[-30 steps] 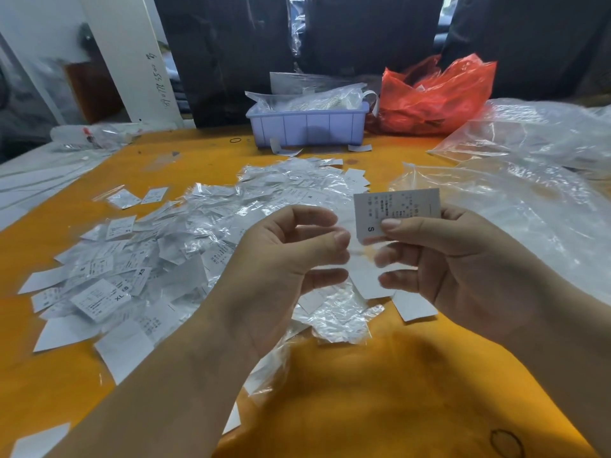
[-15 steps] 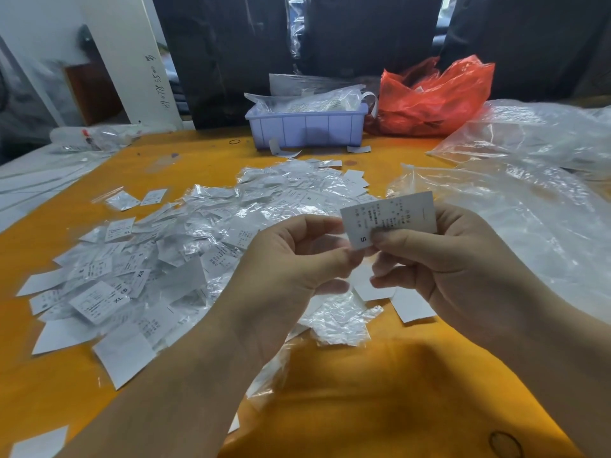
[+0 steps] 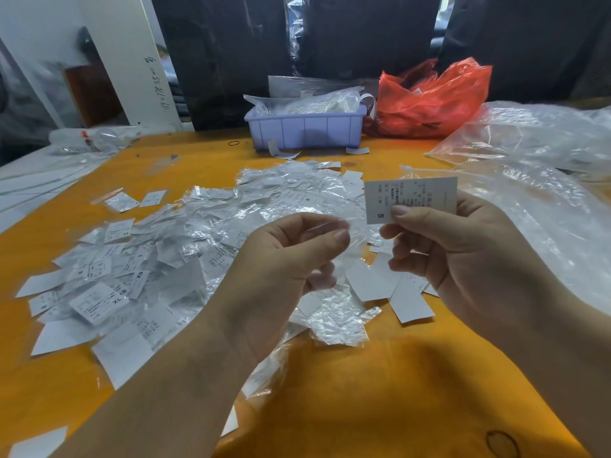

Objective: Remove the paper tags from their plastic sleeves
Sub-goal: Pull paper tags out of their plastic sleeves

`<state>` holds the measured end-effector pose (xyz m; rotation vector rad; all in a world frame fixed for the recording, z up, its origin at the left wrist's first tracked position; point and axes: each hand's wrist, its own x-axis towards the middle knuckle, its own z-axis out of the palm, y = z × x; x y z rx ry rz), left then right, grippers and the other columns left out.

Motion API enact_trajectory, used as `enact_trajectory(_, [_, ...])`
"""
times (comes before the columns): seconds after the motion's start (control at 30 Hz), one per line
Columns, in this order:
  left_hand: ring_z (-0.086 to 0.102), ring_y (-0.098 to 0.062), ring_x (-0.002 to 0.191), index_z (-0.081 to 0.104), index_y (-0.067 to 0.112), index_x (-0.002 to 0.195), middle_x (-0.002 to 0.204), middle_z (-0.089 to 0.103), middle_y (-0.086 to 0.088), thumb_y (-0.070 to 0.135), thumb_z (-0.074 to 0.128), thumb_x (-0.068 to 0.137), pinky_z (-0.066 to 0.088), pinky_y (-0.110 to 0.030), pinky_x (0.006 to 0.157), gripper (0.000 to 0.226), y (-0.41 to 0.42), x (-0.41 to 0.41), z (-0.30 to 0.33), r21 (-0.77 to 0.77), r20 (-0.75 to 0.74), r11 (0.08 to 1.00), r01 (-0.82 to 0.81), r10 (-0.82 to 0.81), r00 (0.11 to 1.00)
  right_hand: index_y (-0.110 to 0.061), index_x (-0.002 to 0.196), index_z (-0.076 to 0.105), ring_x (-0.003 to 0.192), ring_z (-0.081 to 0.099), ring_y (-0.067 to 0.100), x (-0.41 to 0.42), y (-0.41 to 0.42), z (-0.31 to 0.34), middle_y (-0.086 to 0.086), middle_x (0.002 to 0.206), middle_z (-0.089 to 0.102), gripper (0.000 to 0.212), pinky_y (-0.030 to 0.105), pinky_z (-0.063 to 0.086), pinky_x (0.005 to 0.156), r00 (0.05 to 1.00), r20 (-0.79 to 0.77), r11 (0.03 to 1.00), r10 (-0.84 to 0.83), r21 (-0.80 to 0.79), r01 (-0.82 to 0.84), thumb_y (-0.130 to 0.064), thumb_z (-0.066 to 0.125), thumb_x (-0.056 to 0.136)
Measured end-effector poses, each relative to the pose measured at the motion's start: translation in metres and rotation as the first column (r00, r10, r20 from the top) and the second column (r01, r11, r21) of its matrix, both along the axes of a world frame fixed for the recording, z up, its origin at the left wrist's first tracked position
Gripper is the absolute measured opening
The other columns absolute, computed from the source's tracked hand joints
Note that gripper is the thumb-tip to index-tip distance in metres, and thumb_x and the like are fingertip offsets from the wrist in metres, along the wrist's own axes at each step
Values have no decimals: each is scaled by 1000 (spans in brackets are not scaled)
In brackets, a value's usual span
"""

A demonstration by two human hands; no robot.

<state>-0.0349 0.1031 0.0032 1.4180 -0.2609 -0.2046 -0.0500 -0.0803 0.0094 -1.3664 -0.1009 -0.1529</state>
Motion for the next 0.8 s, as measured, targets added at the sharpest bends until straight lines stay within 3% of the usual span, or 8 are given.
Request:
enact_trajectory(0.37, [62, -8, 63, 78, 26, 82, 92, 75, 0, 26, 75, 63, 58, -26, 67, 20, -1, 1, 2, -43, -23, 999, -14, 13, 1000, -12, 91, 72, 60, 62, 17, -3, 5, -1, 9, 74, 71, 32, 25, 54, 54, 997, -6, 995, 73, -73, -73, -21, 70, 60])
enact_trajectory(0.53, [61, -9, 61, 76, 25, 77, 87, 75, 0, 26, 75, 64, 55, -24, 63, 14, 0, 1, 3, -78, -6, 997, -18, 17, 1000, -16, 88, 76, 62, 64, 18, -3, 5, -4, 10, 76, 71, 26, 28, 56, 57, 997, 18, 985, 76, -155, -73, -12, 83, 63])
enact_trajectory(0.63, [62, -8, 62, 75, 25, 76, 87, 75, 0, 25, 75, 65, 55, -24, 64, 11, 1, 0, 3, -98, -2, 995, -30, 30, 1000, -15, 90, 76, 62, 64, 19, -1, 4, -5, 11, 77, 71, 23, 25, 54, 56, 995, 14, 985, 100, -141, -97, -15, 71, 67])
enact_trajectory(0.8, [62, -9, 63, 75, 23, 76, 85, 74, 0, 22, 74, 66, 55, -24, 61, 10, 2, 1, 5, -126, -23, 990, -64, 62, 998, -20, 86, 78, 62, 62, 20, -1, 4, -5, 9, 73, 69, 22, 26, 54, 55, 988, 14, 979, 152, -143, -149, -13, 69, 67])
